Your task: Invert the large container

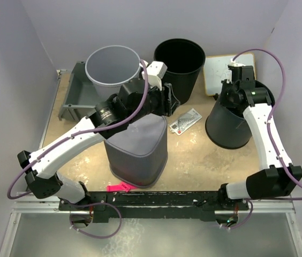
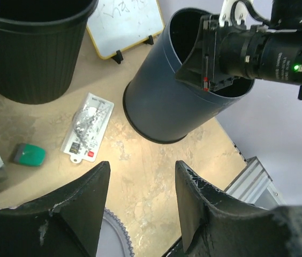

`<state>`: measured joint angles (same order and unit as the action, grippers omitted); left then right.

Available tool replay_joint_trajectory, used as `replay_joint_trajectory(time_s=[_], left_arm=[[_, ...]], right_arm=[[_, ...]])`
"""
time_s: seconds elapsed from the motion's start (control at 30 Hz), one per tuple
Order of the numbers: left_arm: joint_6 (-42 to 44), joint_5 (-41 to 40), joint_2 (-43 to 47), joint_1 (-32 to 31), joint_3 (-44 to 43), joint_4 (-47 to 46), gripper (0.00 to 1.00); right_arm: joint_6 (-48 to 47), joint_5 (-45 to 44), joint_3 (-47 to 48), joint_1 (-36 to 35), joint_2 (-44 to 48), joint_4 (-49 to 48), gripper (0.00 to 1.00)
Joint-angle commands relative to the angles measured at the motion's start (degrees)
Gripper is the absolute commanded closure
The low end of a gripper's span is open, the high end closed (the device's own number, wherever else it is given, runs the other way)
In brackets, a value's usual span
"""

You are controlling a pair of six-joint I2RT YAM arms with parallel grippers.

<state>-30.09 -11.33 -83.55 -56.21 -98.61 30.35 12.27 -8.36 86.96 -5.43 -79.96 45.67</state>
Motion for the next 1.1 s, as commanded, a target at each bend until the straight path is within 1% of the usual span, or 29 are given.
replay_joint_trajectory(time_s=[0.0,0.13,0.2,0.33,0.43,0.53,0.57,0.63,0.77,0.87,0.97,1.07], left_arm=[[-1.41,-1.67,-1.08,-2.48,-0.1,-5.67,0.5],[0.14,-1.91,-4.93,-5.14,-3.18,-4.39,0.5],[0.35,-0.1,-7.64,-5.87,-4.07,-3.16,0.5],[2.44,3.18,-11.49,-8.15,-4.53,1.13,0.5],[3.43,2.46,-12.23,-9.33,-2.95,3.87,0.51],[2.74,-2.61,-11.12,-9.32,-0.2,5.94,0.52],[2.29,-6.29,-10.42,-9.23,0.87,7.44,0.52],[1.05,-10.74,-8.68,-8.7,3.31,9.47,0.52],[-1.9,-13.31,-2.96,-6.35,10.42,10.72,0.52],[-3.28,-15.65,1.24,-4.53,14.71,11.9,0.52],[-4.02,-17.39,3.96,-1.53,16.07,12.74,0.52],[-3.97,-17.48,6.02,0.27,15.73,11.68,0.52]], right_arm=[[1.63,2.73,0.35,-0.02,3.38,-0.84,1.0],[3.57,2.06,1.49,-0.04,7.2,-0.28,1.0],[4.45,1.64,2.18,-0.02,9.27,-0.01,1.0],[5.48,-3.01,2.89,-0.03,12.8,1.18,1.0],[5.4,-6.0,2.31,-0.02,14.16,1.89,1.0],[5.69,-6.36,1.01,-0.02,15.7,1.81,1.0],[5.76,-5.51,0.83,-0.02,16.27,1.79,1.0],[5.75,-3.5,1.39,-0.02,17.03,2.47,1.0],[6.75,2.54,5.46,-0.02,18.05,4.47,1.0],[9.67,8.71,7.23,-0.03,19.54,4.12,1.0],[15.42,16.8,4.08,-0.03,22.17,-0.33,1.0],[23.46,26.06,-4.08,-0.02,24.89,-8.96,1.0]])
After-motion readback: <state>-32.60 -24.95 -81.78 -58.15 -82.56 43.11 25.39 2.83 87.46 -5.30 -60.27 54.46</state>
